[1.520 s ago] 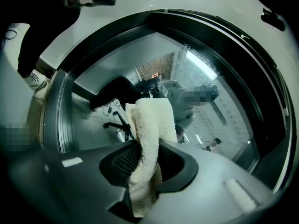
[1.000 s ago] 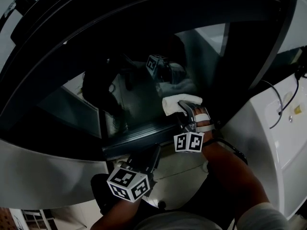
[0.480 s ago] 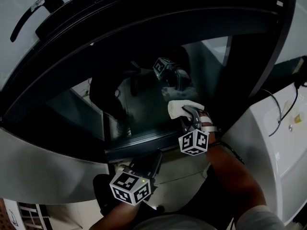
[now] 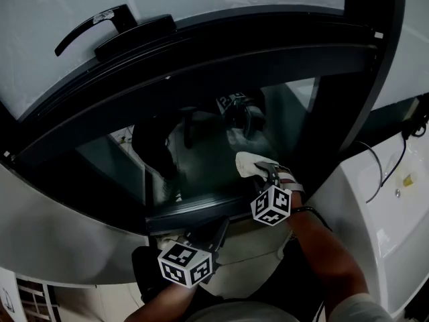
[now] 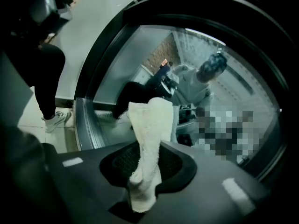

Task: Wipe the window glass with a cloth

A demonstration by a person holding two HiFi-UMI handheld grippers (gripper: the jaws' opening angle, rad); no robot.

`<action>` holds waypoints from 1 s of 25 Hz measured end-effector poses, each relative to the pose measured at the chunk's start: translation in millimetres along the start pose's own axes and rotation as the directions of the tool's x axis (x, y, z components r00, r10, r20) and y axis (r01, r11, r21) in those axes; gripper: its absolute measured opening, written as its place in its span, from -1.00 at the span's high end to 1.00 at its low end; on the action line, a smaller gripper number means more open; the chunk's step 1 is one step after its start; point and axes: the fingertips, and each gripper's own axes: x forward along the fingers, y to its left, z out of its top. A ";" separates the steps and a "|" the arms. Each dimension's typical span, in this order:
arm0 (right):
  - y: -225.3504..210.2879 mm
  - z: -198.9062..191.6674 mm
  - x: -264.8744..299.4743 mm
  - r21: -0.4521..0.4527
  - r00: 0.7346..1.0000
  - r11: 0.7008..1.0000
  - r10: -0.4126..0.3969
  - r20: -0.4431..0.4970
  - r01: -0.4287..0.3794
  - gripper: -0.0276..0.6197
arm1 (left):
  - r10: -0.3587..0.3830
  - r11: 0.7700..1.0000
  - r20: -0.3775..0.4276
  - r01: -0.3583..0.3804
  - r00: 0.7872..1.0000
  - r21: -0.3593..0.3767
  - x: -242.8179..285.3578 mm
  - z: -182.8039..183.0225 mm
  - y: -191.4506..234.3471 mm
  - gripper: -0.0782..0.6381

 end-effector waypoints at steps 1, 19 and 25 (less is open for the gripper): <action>-2.2 8.9 -10.6 -0.036 1.000 0.999 -0.015 0.015 0.016 0.65 | -0.002 1.000 0.004 0.002 1.000 -0.001 -2.6 1.5 0.7 0.73; -78.6 194.7 -131.2 -0.537 0.894 0.716 -0.340 0.290 0.447 0.65 | -0.022 0.999 0.099 0.025 0.995 -0.027 -37.9 31.4 6.9 0.73; -114.8 228.1 -131.8 -0.555 0.855 0.652 -0.420 0.304 0.517 0.65 | -0.032 0.999 0.120 0.036 0.992 -0.031 -44.0 38.9 5.4 0.73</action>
